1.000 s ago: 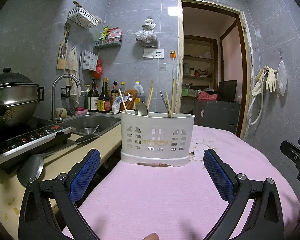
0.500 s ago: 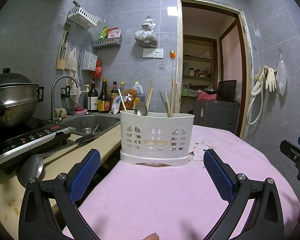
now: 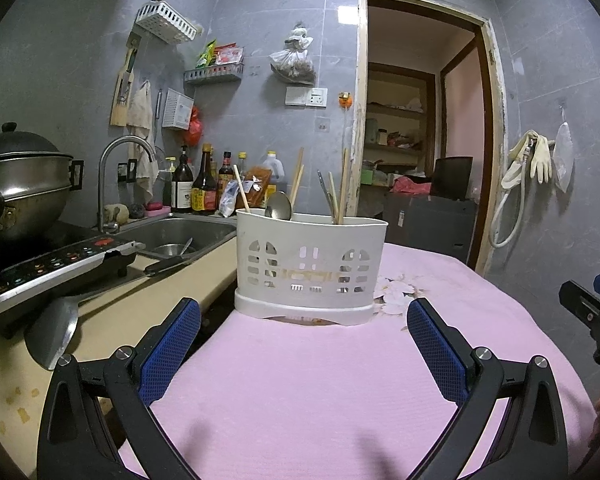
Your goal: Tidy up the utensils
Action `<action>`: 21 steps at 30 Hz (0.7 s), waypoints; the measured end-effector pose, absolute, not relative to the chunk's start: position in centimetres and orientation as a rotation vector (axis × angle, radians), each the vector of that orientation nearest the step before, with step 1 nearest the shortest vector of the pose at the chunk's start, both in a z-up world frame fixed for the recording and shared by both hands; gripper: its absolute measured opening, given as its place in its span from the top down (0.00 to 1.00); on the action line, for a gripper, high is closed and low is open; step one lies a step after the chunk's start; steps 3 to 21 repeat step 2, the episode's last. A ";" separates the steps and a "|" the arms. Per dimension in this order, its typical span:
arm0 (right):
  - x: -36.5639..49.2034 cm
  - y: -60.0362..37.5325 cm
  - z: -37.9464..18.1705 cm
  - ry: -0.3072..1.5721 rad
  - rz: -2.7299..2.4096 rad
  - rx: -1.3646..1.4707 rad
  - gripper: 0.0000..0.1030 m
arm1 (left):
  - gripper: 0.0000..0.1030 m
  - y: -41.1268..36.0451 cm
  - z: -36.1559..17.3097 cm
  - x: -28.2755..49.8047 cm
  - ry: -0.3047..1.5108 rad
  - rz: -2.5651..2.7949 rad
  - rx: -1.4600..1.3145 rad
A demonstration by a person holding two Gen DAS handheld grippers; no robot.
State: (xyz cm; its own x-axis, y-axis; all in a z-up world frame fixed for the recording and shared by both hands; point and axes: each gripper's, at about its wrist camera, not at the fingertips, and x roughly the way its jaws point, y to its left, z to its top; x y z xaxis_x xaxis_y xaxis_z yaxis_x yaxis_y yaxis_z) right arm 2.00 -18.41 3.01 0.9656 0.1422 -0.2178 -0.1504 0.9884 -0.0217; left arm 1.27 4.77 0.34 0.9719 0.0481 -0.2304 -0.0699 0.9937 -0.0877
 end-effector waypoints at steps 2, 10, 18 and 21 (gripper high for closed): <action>2.0 -18.4 3.0 0.219 0.149 -0.039 0.00 | 0.02 4.7 0.3 1.3 0.231 0.063 -0.094; 2.0 -18.4 3.0 0.219 0.149 -0.039 0.00 | 0.02 4.7 0.3 1.3 0.231 0.063 -0.094; 2.0 -18.4 3.0 0.219 0.149 -0.039 0.00 | 0.02 4.7 0.3 1.3 0.231 0.063 -0.094; 2.0 -18.4 3.0 0.219 0.149 -0.039 0.00 | 0.02 4.7 0.3 1.3 0.231 0.063 -0.094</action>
